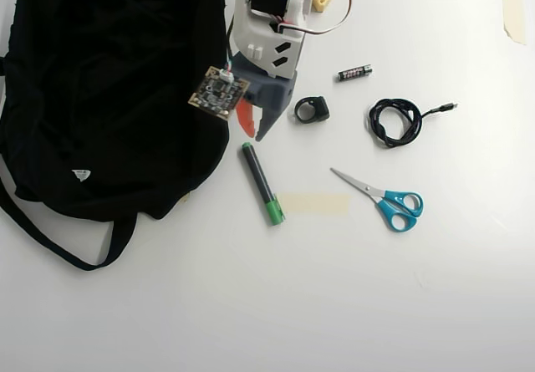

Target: Put the green marker into the black bag

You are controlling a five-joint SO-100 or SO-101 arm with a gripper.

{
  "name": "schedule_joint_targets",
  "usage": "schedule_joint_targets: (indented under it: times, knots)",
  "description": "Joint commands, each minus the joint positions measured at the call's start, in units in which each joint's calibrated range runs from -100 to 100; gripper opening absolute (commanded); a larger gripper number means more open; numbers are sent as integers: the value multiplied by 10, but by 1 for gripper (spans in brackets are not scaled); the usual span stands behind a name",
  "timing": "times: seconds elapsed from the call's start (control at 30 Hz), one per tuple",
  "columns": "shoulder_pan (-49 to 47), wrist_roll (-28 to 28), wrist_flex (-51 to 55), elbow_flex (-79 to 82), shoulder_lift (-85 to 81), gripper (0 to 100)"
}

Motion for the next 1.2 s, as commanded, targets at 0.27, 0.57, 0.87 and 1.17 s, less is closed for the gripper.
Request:
schedule_joint_targets:
  times: [0.27, 0.57, 0.87, 1.17]
  knots:
    - [-3, -24, -40, 65, -2, 3]
    - [1, -23, -119, 114, -2, 3]
    - [4, 6, -118, 126, -2, 2]
    - [-2, 49, -138, 148, -2, 3]
